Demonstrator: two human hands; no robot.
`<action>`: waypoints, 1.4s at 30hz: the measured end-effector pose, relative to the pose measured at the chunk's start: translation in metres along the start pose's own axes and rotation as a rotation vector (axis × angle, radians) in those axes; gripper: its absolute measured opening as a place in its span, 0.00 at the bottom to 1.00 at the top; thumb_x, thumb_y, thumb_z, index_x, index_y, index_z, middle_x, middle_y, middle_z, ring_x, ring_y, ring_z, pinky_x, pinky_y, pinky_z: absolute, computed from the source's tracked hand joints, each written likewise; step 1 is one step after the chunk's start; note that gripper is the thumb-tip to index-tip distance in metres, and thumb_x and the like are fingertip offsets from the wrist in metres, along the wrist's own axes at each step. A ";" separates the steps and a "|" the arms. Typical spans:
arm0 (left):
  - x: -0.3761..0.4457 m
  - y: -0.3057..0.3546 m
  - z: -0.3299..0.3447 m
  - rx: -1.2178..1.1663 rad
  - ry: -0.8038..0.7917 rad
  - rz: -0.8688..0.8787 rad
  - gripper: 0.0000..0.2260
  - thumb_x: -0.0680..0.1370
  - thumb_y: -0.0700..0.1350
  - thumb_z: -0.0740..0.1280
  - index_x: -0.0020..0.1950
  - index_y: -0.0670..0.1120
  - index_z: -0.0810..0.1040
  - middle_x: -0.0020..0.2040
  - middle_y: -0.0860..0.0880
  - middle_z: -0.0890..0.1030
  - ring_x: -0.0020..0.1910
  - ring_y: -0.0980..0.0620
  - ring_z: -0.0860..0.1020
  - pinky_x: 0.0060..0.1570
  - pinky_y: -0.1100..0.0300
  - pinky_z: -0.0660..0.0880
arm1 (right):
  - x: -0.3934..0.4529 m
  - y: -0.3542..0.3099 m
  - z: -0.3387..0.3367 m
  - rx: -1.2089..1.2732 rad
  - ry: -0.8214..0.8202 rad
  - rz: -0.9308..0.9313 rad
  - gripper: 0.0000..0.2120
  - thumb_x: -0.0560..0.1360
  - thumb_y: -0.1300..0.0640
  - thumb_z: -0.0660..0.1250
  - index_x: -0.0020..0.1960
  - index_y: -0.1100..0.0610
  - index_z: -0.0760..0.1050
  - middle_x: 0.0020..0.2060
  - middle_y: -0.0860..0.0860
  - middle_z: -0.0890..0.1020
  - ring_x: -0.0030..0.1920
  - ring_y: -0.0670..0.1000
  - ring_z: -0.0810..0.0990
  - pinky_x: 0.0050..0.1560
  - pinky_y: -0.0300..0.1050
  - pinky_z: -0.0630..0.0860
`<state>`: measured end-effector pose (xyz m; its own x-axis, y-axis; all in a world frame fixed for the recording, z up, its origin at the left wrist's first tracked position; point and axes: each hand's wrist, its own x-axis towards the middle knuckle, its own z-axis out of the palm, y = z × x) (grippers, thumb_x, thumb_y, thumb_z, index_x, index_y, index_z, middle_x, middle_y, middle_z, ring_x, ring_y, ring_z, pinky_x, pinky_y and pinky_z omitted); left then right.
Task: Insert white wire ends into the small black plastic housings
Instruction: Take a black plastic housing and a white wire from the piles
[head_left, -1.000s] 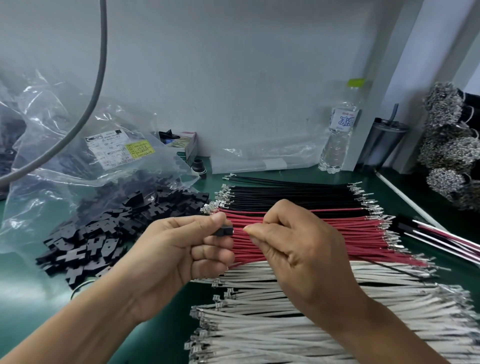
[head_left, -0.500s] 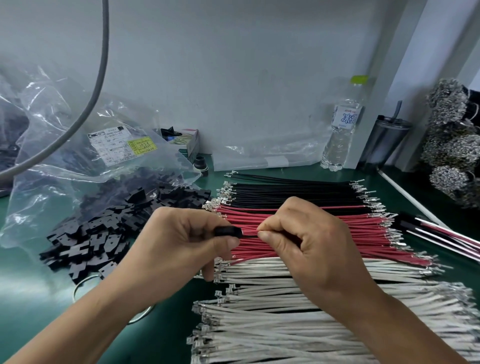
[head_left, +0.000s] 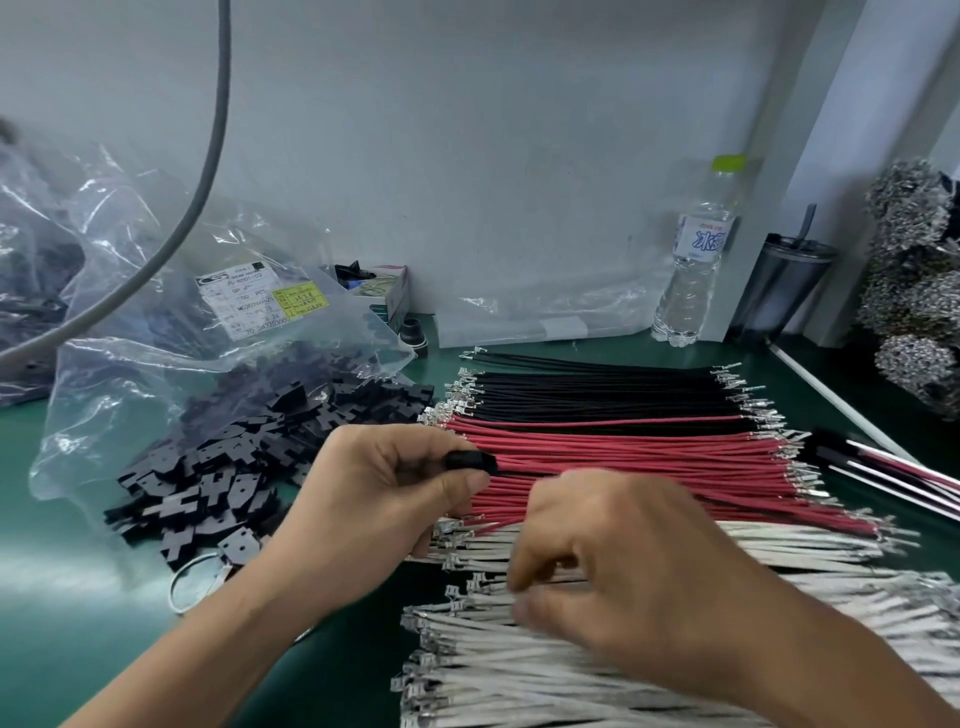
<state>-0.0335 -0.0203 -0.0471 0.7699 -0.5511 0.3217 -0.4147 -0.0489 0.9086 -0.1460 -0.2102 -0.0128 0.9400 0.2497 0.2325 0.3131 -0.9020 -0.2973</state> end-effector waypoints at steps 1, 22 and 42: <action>0.000 0.000 0.001 0.004 -0.001 0.001 0.04 0.71 0.49 0.77 0.46 0.54 0.88 0.35 0.45 0.85 0.24 0.52 0.76 0.24 0.60 0.75 | 0.000 0.000 0.005 0.003 -0.052 0.013 0.09 0.73 0.39 0.69 0.50 0.42 0.79 0.42 0.37 0.76 0.47 0.38 0.74 0.46 0.42 0.69; 0.006 0.001 -0.002 -0.226 -0.012 -0.119 0.06 0.71 0.43 0.76 0.47 0.46 0.88 0.32 0.46 0.84 0.22 0.53 0.73 0.22 0.68 0.69 | 0.004 0.013 -0.002 -0.020 0.487 0.083 0.05 0.78 0.53 0.65 0.46 0.47 0.79 0.41 0.40 0.76 0.39 0.43 0.75 0.35 0.44 0.74; 0.000 0.001 0.000 -0.082 -0.122 -0.024 0.05 0.73 0.46 0.77 0.49 0.50 0.88 0.38 0.42 0.85 0.26 0.52 0.77 0.28 0.62 0.76 | 0.010 0.009 0.015 0.096 0.476 0.058 0.06 0.78 0.52 0.65 0.47 0.50 0.80 0.42 0.40 0.76 0.41 0.44 0.76 0.39 0.42 0.74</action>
<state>-0.0338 -0.0206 -0.0462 0.7121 -0.6483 0.2695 -0.3522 0.0022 0.9359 -0.1320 -0.2110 -0.0270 0.7969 -0.0096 0.6040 0.2938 -0.8675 -0.4014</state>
